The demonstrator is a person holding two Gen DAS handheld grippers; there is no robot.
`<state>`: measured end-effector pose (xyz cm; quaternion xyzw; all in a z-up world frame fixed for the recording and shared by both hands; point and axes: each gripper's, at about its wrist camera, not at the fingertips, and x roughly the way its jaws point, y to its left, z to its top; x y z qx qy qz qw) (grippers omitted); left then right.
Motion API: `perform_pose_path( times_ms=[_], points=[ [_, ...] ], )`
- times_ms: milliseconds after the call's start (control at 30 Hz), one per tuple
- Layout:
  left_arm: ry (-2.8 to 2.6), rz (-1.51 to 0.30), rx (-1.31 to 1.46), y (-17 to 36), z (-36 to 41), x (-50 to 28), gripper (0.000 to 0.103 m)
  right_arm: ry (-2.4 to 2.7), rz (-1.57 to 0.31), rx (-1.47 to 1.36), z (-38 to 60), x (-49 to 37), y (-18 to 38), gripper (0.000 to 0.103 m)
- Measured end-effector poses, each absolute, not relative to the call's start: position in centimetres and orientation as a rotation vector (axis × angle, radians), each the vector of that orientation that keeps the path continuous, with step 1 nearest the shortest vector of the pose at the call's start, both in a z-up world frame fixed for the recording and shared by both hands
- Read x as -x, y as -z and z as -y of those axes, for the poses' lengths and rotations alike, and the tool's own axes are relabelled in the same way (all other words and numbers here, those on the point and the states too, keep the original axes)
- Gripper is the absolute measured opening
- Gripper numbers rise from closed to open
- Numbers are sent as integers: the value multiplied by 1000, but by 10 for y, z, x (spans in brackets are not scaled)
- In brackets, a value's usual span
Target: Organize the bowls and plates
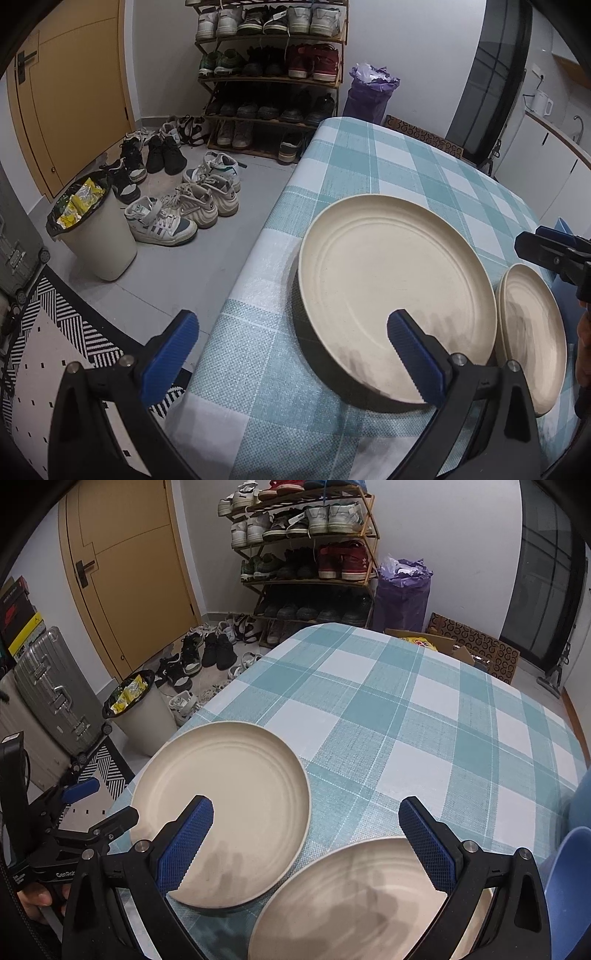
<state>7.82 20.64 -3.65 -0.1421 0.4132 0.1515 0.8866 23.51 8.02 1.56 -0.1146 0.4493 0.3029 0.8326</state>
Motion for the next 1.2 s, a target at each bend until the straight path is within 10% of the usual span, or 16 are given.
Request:
perform_pose_path(
  times_ms=[567,1200],
  points=[
    [-289,-896,331,51,-208,-91,95,-651,-1070,287,-104,-258,33,102],
    [-231,-920,335,54,-205,-91,45,-671,-1121,323,-116,-261,52,65]
  ],
)
